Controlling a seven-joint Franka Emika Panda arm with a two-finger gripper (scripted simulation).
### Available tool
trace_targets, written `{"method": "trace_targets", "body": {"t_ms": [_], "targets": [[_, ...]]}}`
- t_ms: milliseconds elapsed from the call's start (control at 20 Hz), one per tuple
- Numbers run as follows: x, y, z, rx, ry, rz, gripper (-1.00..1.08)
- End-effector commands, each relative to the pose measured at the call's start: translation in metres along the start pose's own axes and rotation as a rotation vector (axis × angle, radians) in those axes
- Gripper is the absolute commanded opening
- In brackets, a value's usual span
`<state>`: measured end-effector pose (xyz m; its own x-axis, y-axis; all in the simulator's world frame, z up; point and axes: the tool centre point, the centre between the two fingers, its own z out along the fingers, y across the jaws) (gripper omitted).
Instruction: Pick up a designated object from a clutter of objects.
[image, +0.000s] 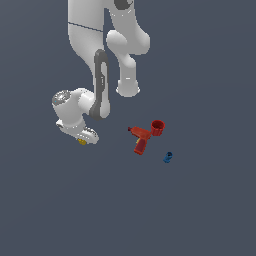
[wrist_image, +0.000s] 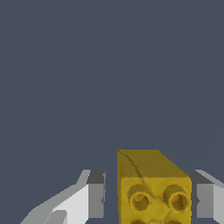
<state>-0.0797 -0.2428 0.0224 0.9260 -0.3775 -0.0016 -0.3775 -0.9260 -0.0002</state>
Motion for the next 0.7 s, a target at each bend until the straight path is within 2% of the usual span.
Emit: {"method": "trace_targets", "body": {"t_ms": [0,650], "targets": [[0.0004,0.0000,0.0007,0.000,0.001,0.000,-1.00],[0.0000,0.0000,-0.0037,0.000,0.001,0.000,-1.00]]}}
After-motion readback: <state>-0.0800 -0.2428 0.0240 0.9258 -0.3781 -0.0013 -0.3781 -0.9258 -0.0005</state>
